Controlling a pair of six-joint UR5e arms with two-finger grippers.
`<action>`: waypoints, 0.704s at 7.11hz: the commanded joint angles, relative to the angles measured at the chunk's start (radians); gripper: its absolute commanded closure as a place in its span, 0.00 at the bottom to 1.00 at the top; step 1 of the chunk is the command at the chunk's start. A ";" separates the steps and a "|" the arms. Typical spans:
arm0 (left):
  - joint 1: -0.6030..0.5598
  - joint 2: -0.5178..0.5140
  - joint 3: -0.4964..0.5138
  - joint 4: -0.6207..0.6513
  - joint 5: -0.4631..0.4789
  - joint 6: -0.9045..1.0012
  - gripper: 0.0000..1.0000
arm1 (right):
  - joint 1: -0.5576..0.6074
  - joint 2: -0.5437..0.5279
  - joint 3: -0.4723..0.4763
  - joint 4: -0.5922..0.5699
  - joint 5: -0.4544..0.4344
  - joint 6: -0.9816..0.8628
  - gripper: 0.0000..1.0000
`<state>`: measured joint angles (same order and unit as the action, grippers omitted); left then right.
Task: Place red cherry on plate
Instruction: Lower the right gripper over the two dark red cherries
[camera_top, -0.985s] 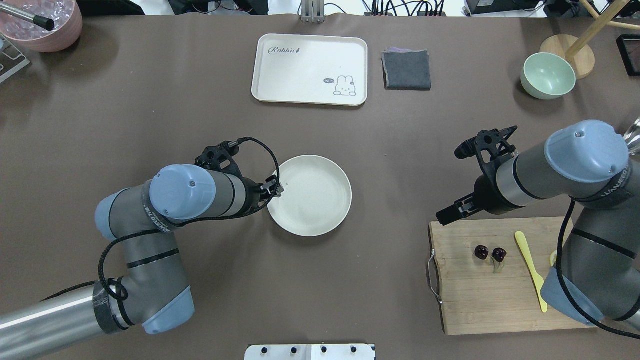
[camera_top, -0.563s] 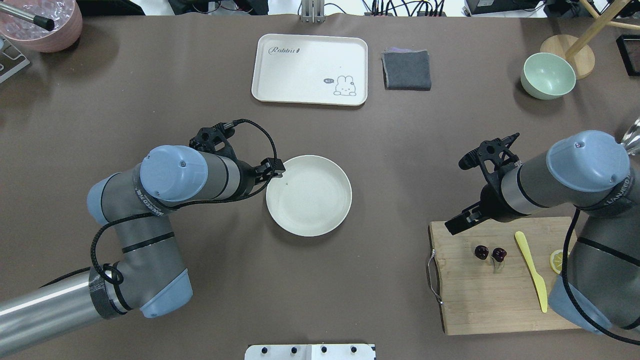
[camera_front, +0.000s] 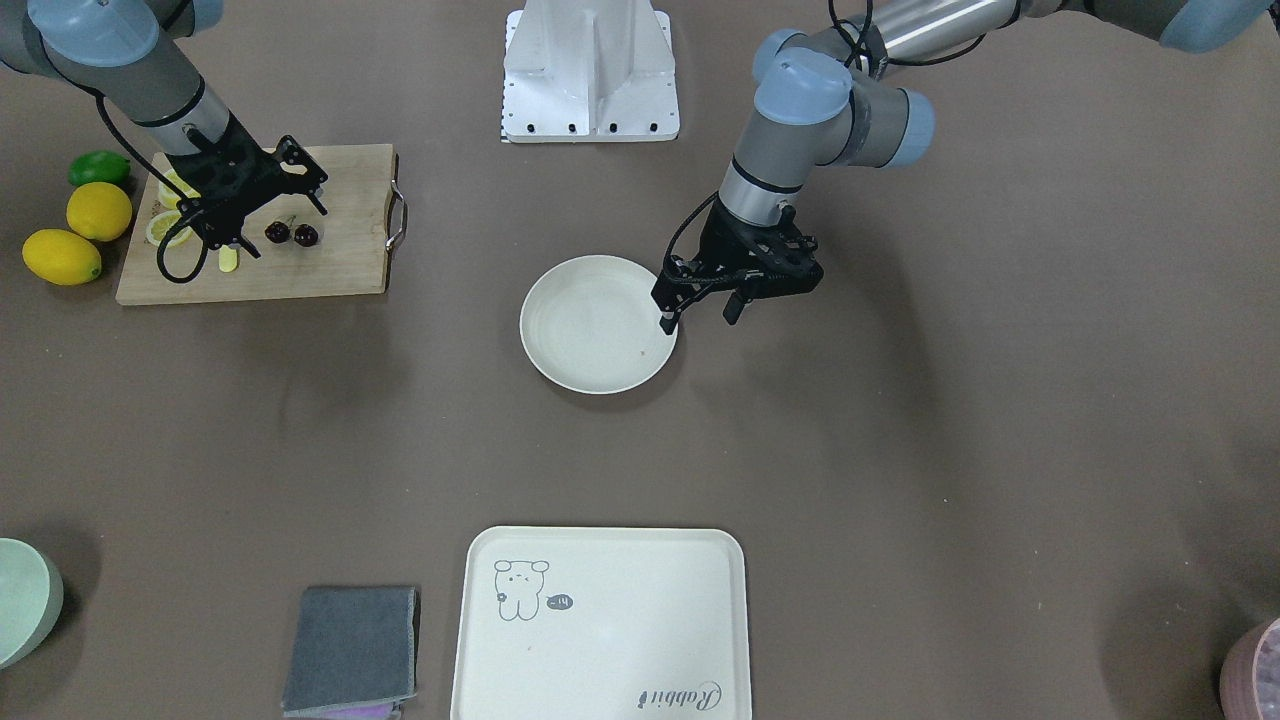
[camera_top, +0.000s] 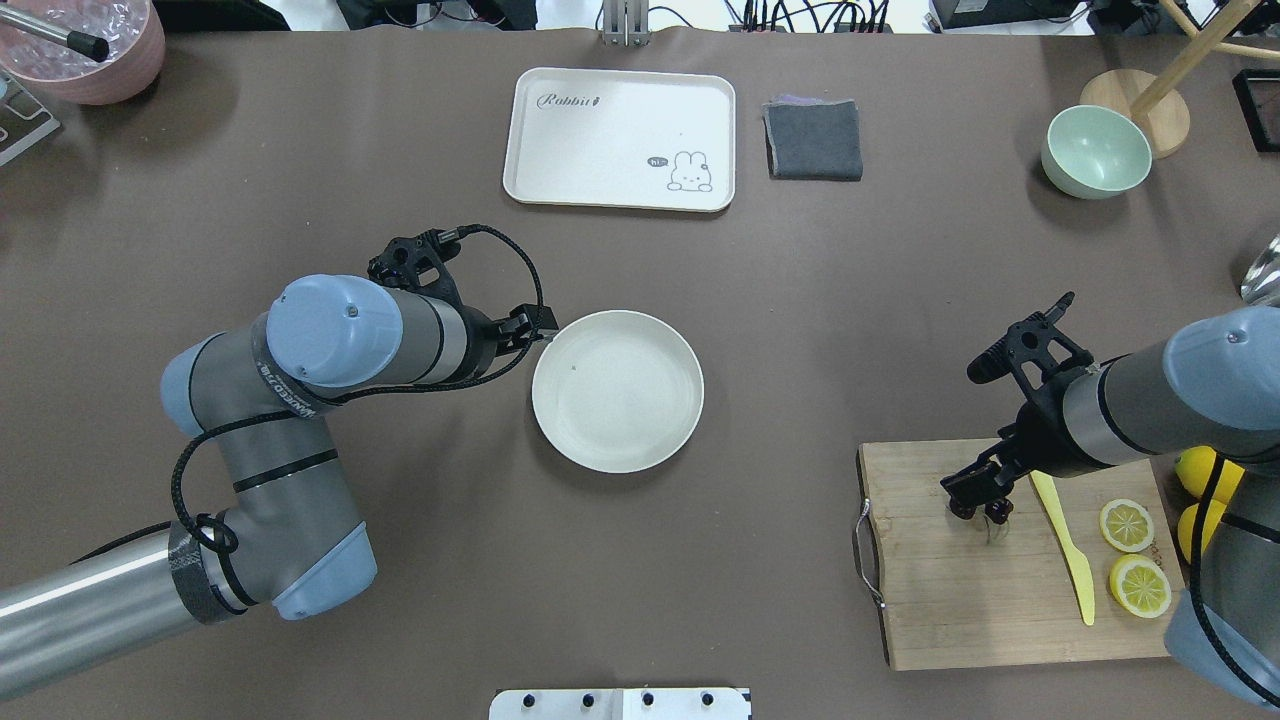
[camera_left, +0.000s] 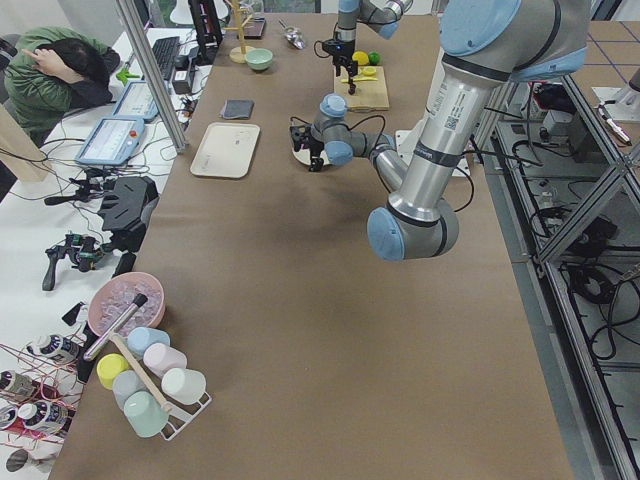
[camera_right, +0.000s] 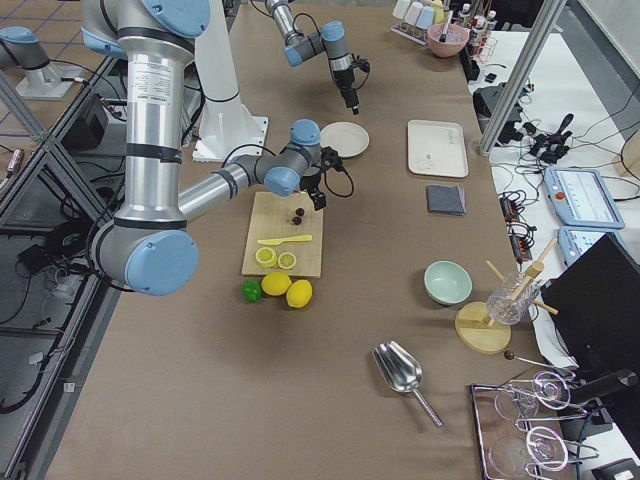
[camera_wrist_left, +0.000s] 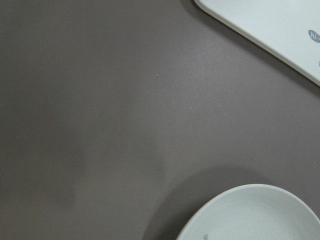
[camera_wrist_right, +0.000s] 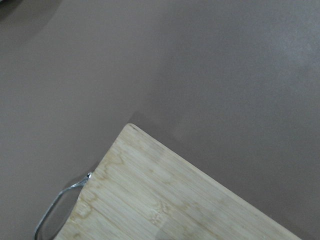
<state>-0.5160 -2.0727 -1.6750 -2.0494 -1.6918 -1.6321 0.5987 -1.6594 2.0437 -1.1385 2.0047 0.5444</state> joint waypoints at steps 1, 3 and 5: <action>-0.001 0.000 0.006 0.000 0.000 0.003 0.02 | -0.065 -0.007 -0.020 0.014 -0.073 0.006 0.00; -0.004 0.000 0.006 0.000 0.001 0.003 0.02 | -0.080 -0.010 -0.028 0.014 -0.083 0.008 0.12; -0.004 0.000 0.006 0.000 0.000 0.003 0.02 | -0.114 -0.010 -0.043 0.016 -0.109 0.026 0.15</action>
<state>-0.5197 -2.0724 -1.6690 -2.0494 -1.6909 -1.6291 0.5061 -1.6686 2.0093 -1.1241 1.9110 0.5611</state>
